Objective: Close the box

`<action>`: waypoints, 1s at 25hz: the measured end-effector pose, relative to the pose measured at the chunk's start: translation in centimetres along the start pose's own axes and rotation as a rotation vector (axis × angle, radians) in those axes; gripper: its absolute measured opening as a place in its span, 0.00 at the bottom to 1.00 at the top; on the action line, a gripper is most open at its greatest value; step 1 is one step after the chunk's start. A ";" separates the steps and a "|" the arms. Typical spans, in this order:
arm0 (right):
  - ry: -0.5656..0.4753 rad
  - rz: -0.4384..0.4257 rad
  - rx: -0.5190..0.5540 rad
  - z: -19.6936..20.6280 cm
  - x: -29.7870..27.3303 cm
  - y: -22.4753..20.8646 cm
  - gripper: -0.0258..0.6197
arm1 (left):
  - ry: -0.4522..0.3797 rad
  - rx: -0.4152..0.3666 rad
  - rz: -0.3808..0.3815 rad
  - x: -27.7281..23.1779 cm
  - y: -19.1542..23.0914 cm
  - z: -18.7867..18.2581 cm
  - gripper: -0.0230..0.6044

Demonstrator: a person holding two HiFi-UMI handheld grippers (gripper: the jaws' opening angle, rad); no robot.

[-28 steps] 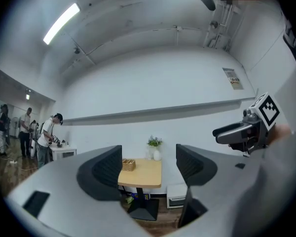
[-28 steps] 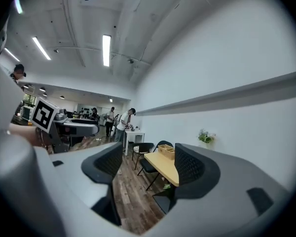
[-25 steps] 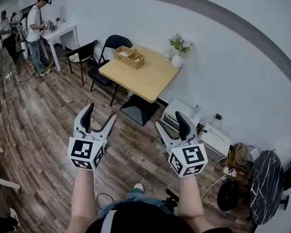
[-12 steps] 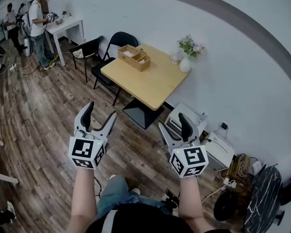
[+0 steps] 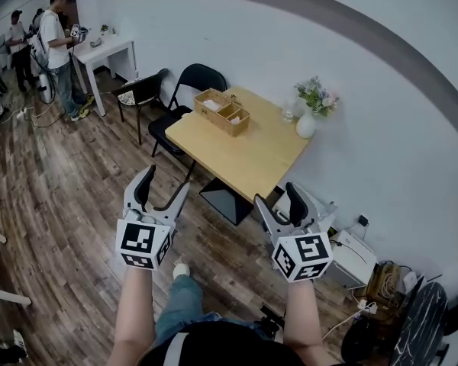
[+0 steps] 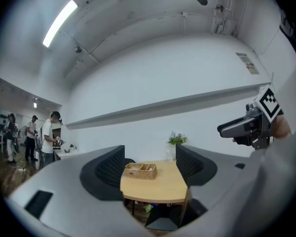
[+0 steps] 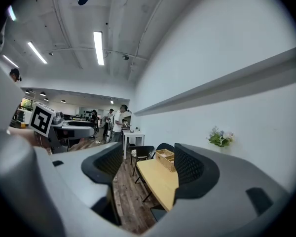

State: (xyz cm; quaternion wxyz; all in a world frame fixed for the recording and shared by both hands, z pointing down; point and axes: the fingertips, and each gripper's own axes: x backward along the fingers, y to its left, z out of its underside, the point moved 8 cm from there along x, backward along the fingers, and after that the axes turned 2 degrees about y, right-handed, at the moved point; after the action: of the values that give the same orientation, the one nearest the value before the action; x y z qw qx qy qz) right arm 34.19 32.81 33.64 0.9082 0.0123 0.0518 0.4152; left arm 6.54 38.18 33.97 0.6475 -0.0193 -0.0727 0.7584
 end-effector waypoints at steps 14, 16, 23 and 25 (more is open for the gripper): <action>0.062 0.040 0.021 -2.5 -20.8 0.6 0.54 | 0.032 0.080 0.055 -14.5 17.2 3.1 0.56; 0.062 0.054 0.020 -2.8 -23.3 0.8 0.54 | 0.032 0.080 0.072 -16.4 19.2 3.4 0.56; 0.077 0.096 0.023 -3.0 -28.9 1.3 0.54 | 0.039 0.082 0.117 -20.8 23.9 4.6 0.56; 0.077 0.114 0.030 -3.3 -29.8 0.9 0.54 | 0.034 0.099 0.117 -21.9 24.8 4.8 0.56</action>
State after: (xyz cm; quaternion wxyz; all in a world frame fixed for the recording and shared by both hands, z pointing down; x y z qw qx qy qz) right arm 13.83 10.84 32.88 0.8801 0.0127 0.0920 0.4656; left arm -14.78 12.51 33.94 0.6033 -0.0043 -0.0229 0.7972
